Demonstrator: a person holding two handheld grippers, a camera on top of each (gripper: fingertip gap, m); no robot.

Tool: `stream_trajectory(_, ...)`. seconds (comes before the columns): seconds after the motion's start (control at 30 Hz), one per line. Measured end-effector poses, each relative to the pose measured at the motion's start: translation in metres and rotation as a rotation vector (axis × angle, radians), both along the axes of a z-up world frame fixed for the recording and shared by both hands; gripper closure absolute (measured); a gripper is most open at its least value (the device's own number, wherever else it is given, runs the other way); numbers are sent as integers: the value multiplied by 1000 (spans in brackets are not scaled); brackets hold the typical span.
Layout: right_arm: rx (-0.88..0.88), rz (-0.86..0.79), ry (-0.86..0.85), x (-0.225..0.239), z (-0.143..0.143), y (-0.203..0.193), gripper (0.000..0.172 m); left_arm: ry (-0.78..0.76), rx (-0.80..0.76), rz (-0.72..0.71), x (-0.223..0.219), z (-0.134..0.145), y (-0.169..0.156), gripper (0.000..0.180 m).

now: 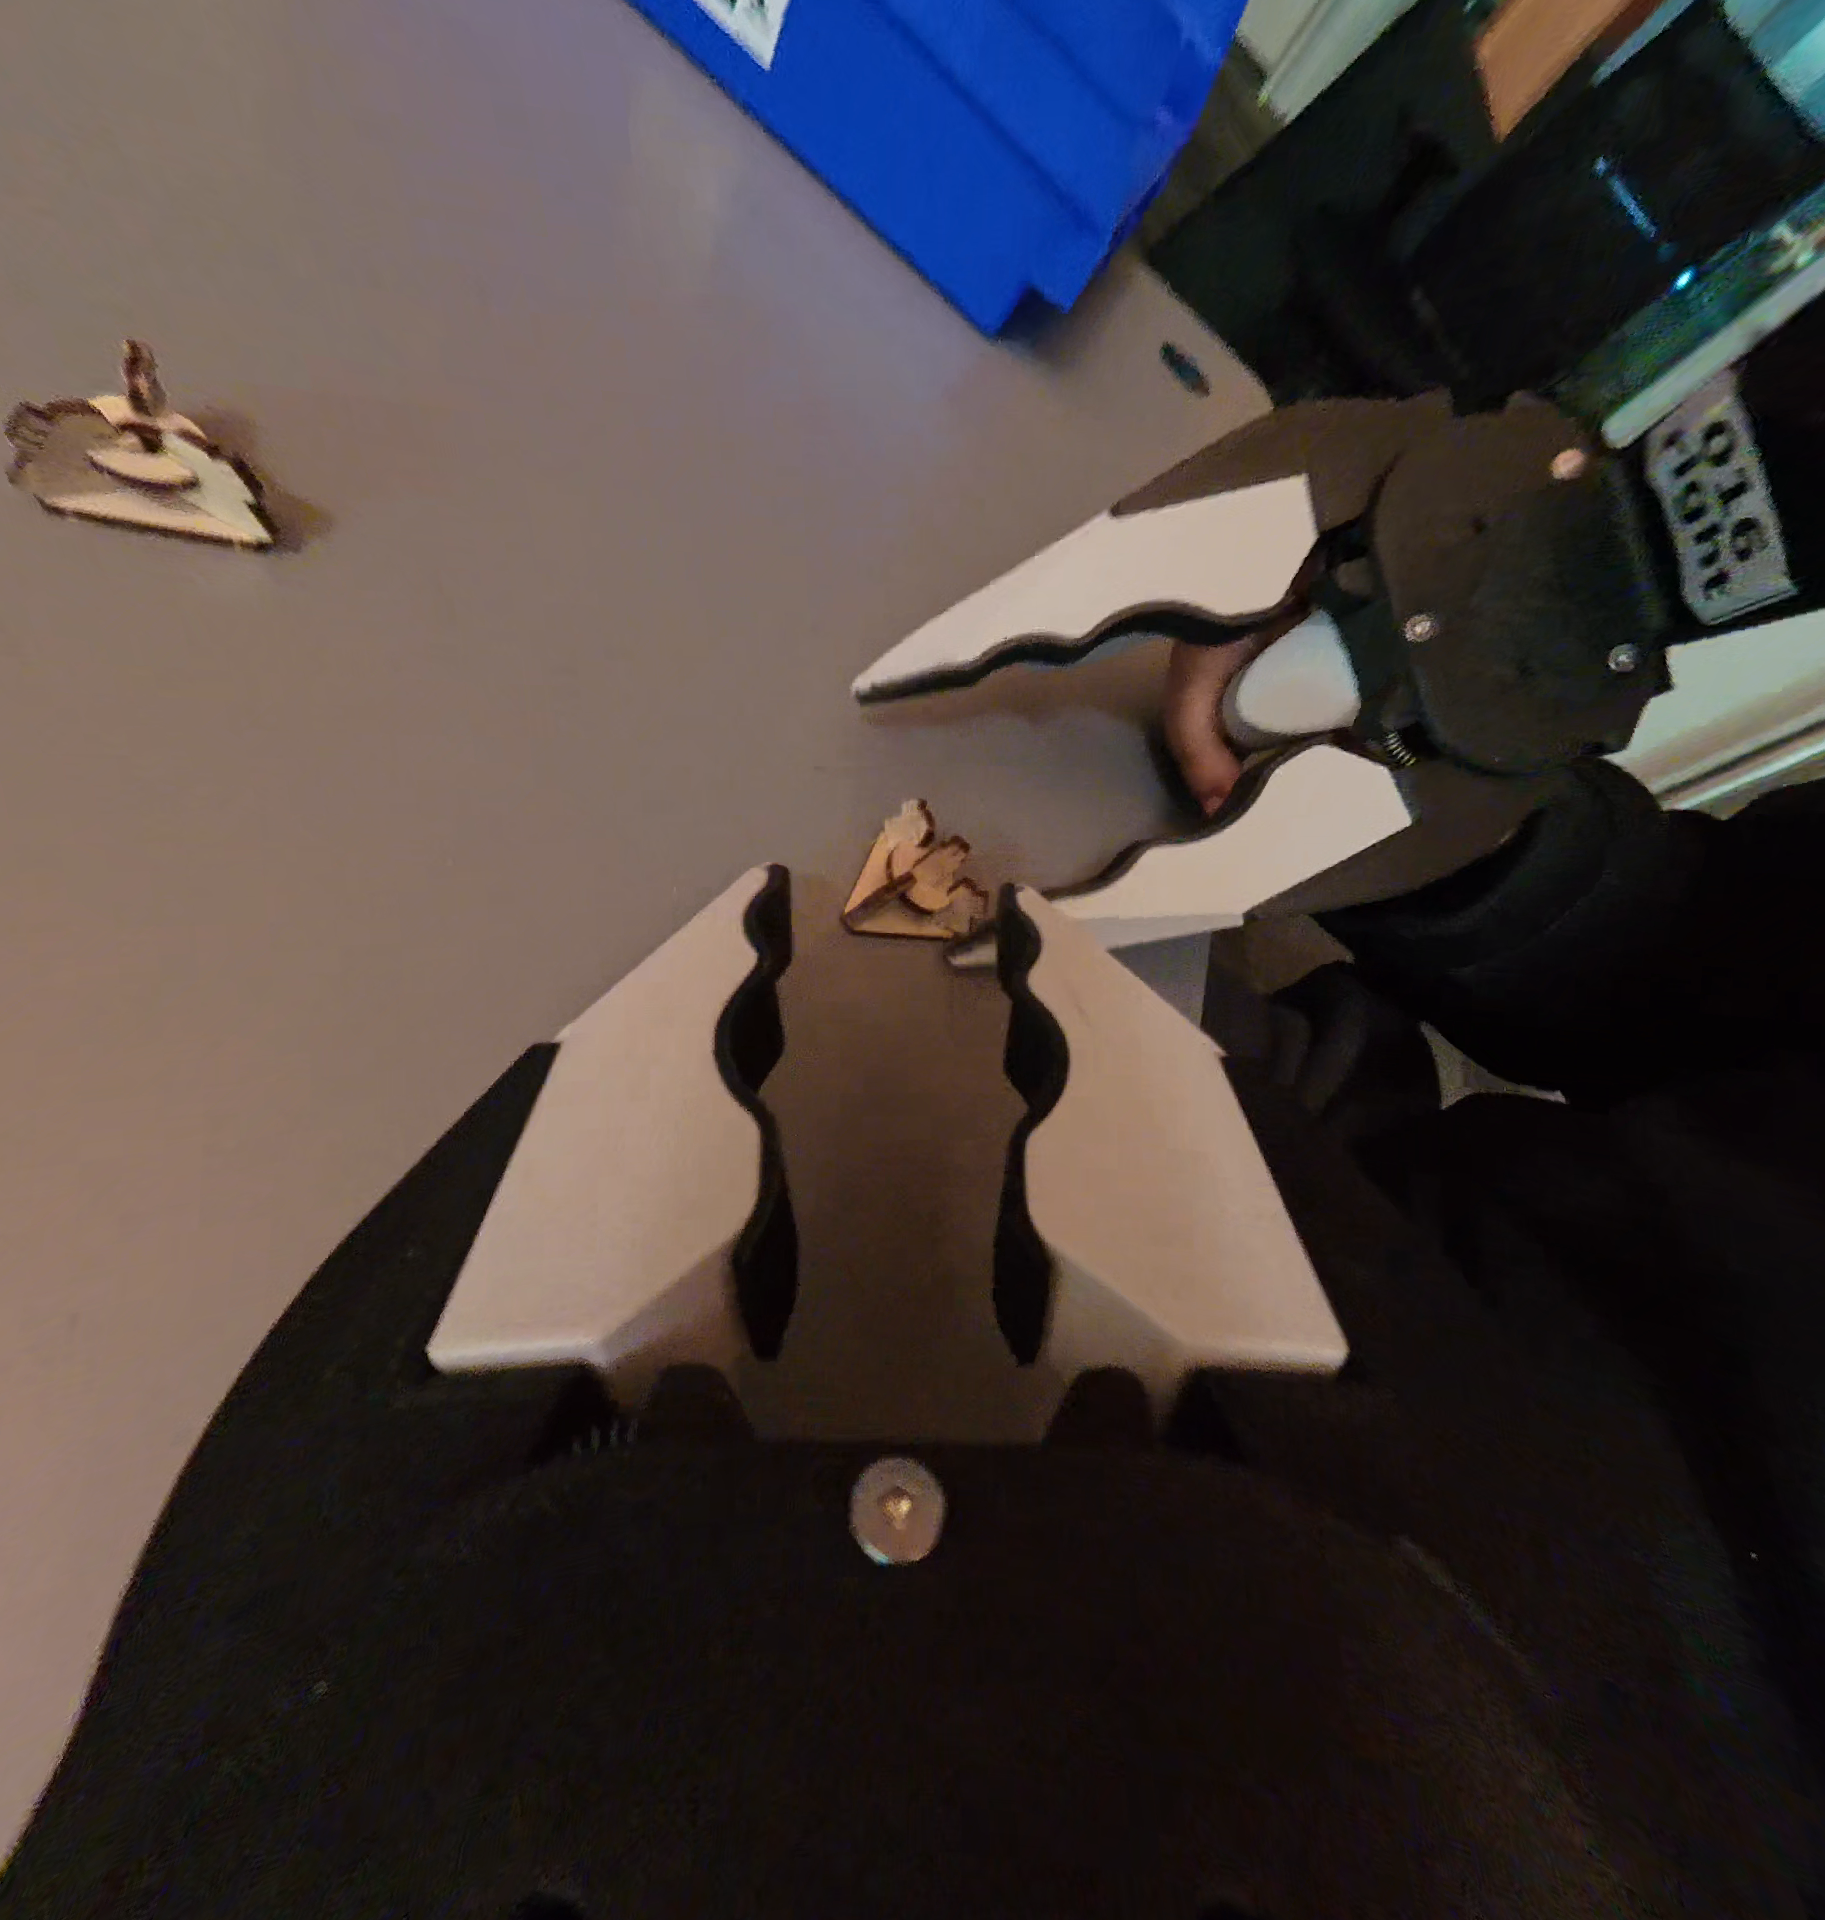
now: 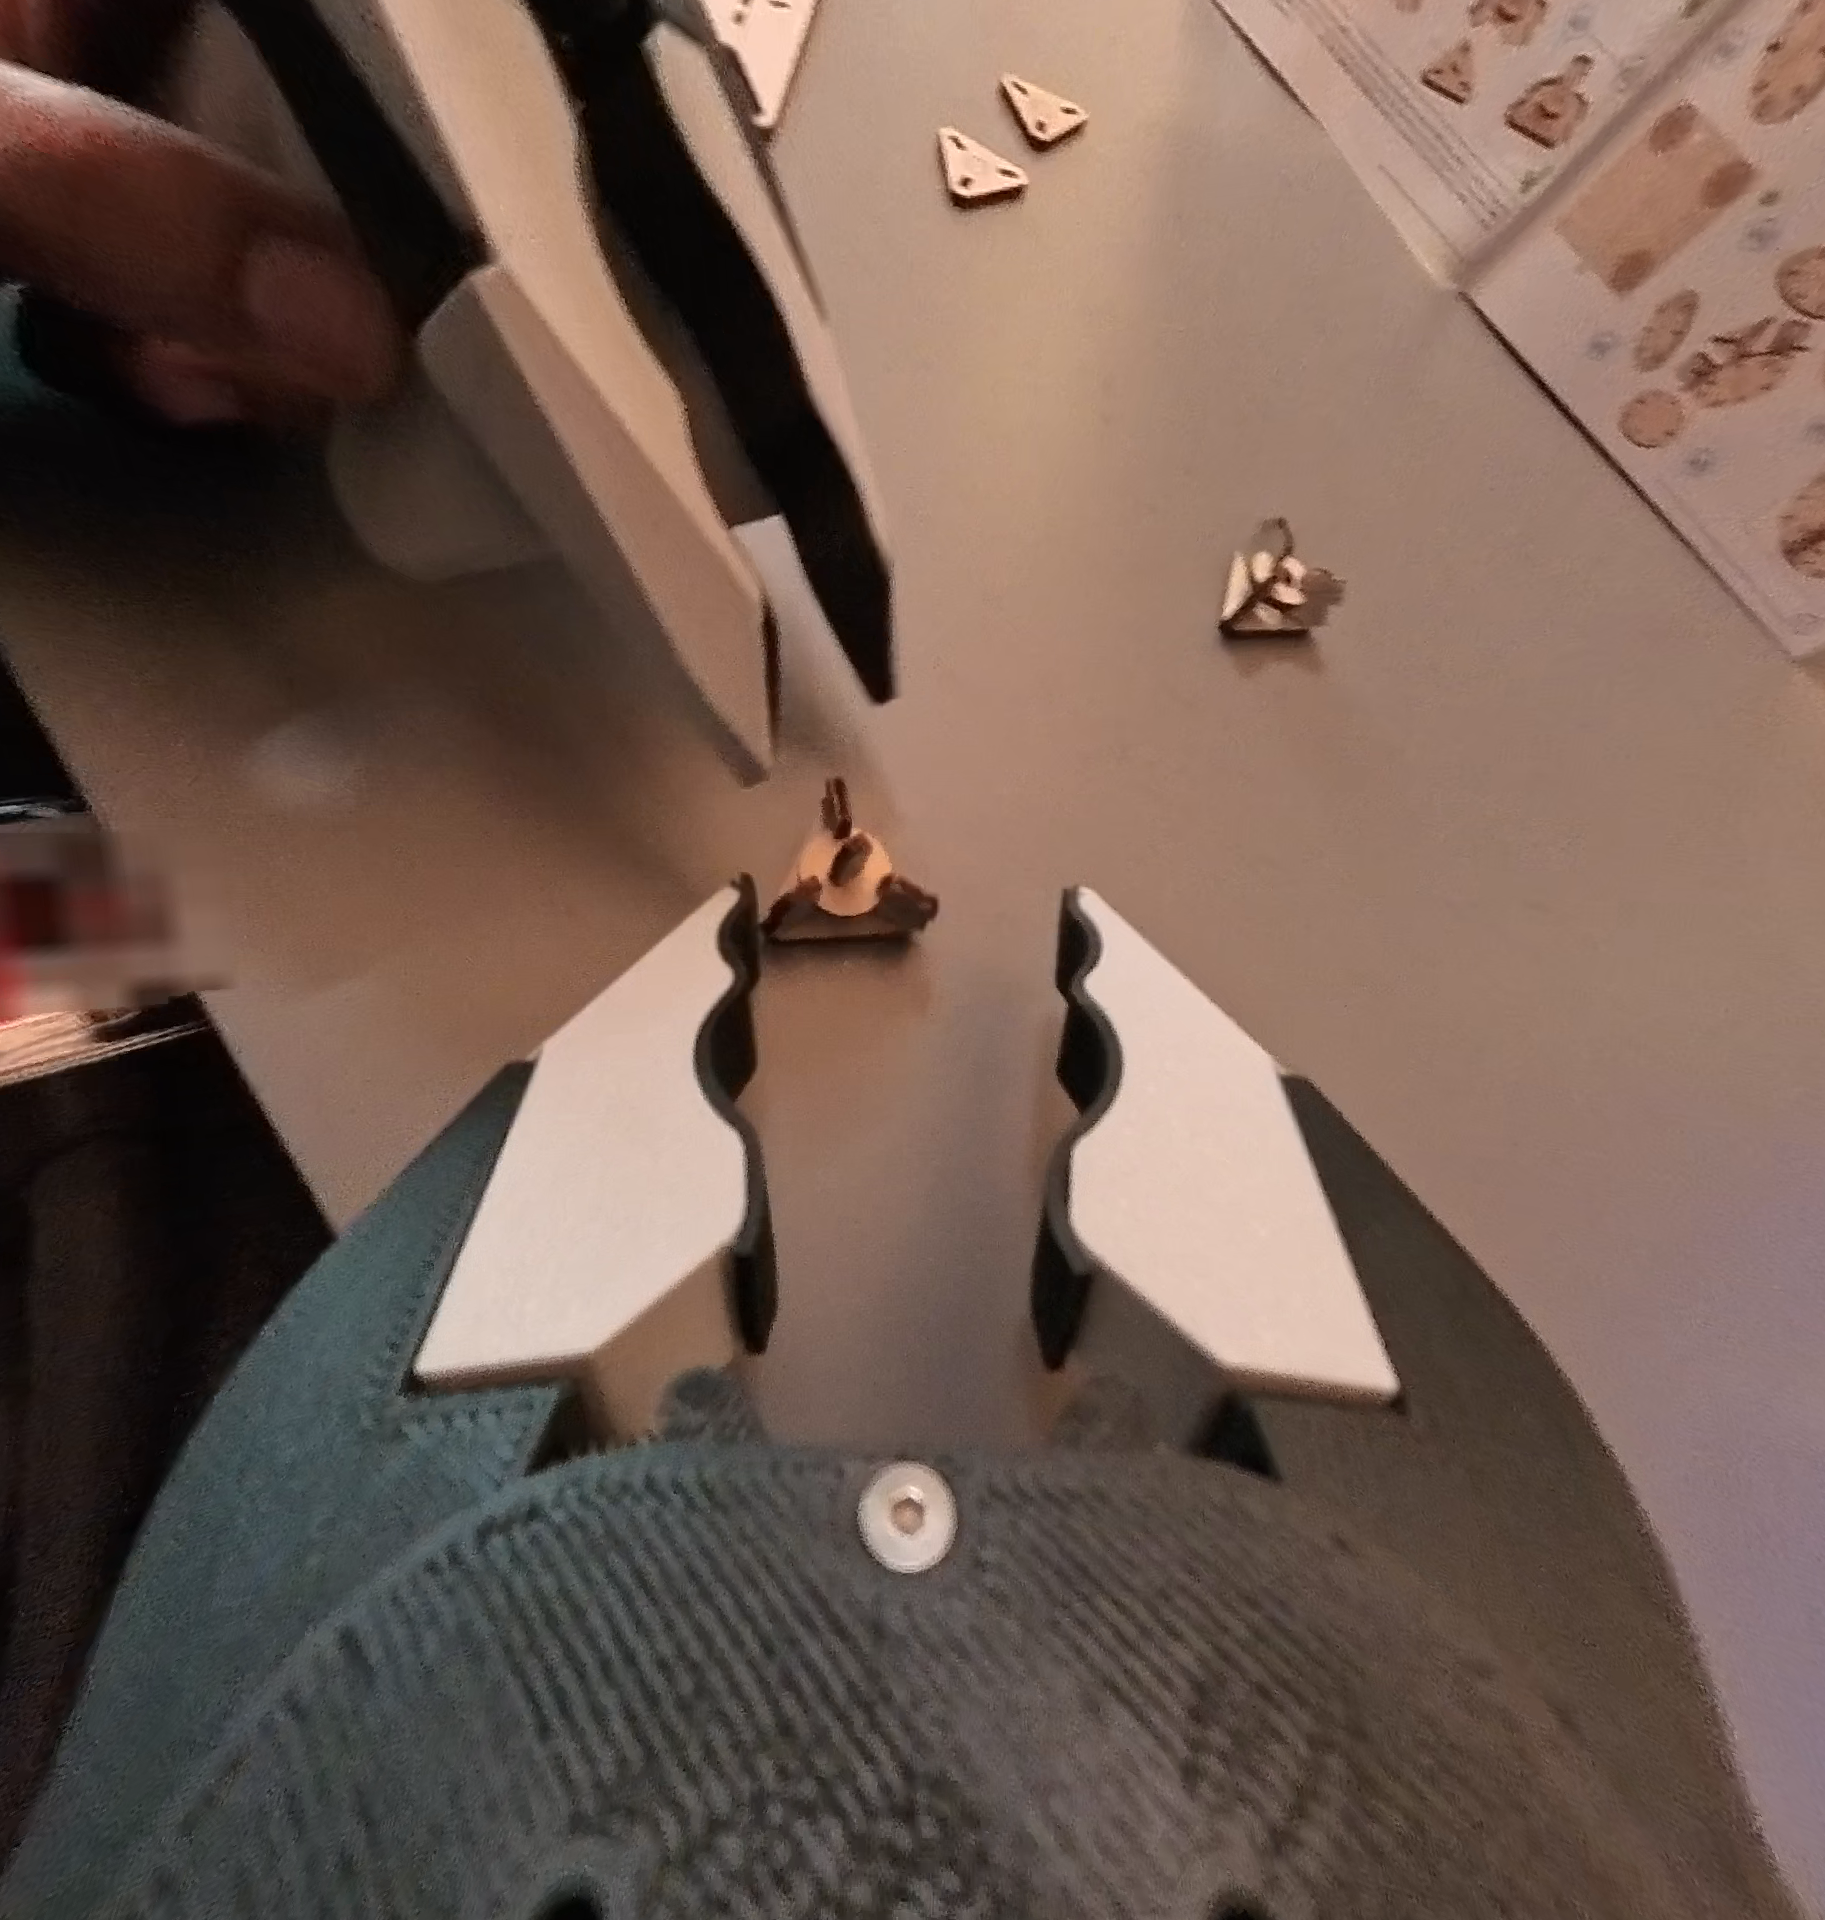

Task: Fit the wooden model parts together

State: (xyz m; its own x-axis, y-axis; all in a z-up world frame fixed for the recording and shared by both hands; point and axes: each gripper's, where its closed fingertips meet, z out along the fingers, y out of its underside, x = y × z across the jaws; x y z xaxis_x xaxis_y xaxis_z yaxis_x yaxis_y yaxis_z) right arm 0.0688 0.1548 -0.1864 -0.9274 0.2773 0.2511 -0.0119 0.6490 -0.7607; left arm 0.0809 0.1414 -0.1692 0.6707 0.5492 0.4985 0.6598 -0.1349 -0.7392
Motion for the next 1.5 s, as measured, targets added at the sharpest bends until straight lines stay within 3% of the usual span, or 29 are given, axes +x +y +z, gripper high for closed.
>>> stream_trajectory(0.1,-14,-67,28,-14,3,8,122,-64,-21,-36,3,-9,5,143)
stream_trajectory(0.37,48,-218,162,-54,3,35,133,-31,-95,-137,17,-14,25,135)
stream_trajectory(0.63,-186,-177,-43,-32,25,41,163,93,-139,-18,-28,-5,8,133)
stream_trajectory(0.8,-260,-104,-187,-8,28,27,160,-3,-57,-27,-33,-7,12,137)
stream_trajectory(1.03,-166,-81,-132,-3,17,13,149,-68,186,42,-51,25,15,138)
stream_trajectory(1.13,-116,-101,-99,-10,11,10,148,-68,84,81,-68,15,6,142)
stream_trajectory(1.23,-77,-135,-72,-17,7,12,150,-57,-41,6,-66,-6,5,142)
stream_trajectory(1.37,-58,-166,-39,-25,6,21,153,-53,-42,-137,-40,-10,19,152)
stream_trajectory(1.5,-58,-192,-41,-33,5,28,155,10,-81,-167,-34,-9,23,152)
